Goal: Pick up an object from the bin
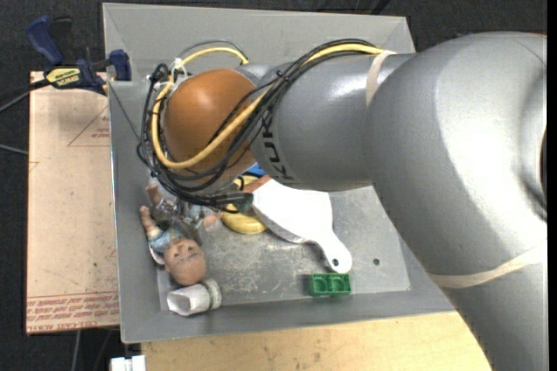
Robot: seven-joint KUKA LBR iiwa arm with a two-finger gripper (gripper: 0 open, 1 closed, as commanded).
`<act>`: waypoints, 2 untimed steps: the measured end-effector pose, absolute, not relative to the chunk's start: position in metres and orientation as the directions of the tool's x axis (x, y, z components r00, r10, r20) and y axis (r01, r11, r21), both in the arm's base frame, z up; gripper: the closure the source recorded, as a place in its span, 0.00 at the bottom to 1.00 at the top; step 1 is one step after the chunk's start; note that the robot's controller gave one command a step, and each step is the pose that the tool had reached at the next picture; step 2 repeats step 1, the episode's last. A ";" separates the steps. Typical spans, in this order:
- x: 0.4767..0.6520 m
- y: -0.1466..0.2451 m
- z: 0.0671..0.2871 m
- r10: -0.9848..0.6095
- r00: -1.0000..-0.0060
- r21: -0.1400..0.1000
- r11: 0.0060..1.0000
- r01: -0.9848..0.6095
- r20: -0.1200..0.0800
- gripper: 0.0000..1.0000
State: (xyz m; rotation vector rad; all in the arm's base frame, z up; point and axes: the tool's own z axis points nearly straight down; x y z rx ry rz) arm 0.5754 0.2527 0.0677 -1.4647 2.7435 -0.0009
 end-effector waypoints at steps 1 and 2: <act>0.573 0.252 0.080 -0.829 -0.558 -0.012 0.558 -0.829 -0.023 1.00; 0.573 0.252 0.080 -0.829 -0.558 -0.012 0.558 -0.829 -0.023 1.00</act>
Offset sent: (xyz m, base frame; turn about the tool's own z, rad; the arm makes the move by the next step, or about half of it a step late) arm -0.0002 0.0000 0.0423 0.0000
